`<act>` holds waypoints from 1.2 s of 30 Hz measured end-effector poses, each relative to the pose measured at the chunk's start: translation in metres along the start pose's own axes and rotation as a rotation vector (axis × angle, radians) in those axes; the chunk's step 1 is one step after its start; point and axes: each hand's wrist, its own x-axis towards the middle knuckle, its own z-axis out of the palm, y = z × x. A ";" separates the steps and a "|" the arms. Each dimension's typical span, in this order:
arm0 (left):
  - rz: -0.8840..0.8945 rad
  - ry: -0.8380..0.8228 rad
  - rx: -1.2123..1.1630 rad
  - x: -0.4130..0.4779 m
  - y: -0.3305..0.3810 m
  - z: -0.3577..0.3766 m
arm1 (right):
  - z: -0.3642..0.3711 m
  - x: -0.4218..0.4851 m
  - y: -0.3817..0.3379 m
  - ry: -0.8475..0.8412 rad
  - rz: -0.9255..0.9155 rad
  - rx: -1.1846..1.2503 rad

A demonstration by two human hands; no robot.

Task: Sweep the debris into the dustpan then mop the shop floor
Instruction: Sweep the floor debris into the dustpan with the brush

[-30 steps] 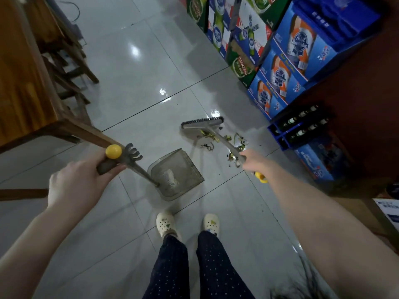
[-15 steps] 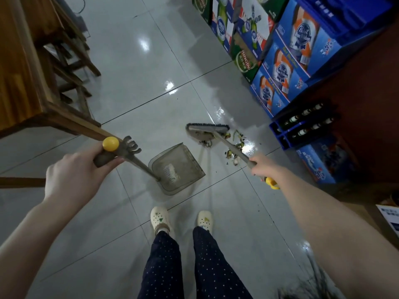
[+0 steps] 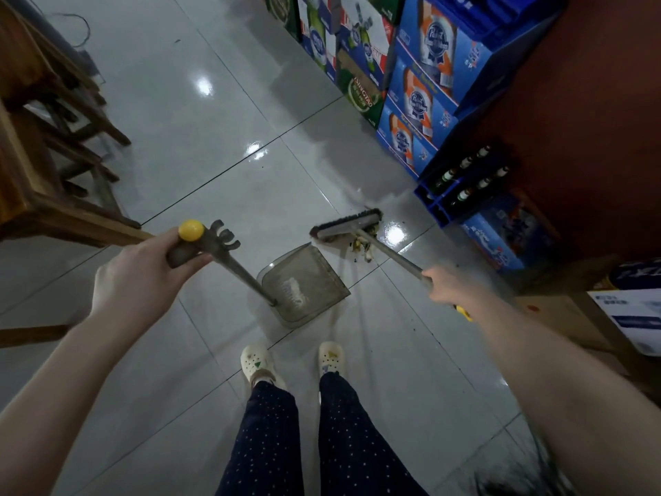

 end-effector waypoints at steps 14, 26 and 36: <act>0.052 0.000 -0.011 -0.009 -0.016 -0.008 | 0.006 -0.008 -0.041 0.047 -0.059 0.215; 0.016 -0.009 0.049 -0.006 -0.021 0.003 | -0.012 0.040 -0.053 0.082 0.038 0.364; -0.004 0.013 0.013 -0.029 -0.035 -0.002 | 0.020 0.028 -0.046 0.040 0.087 0.449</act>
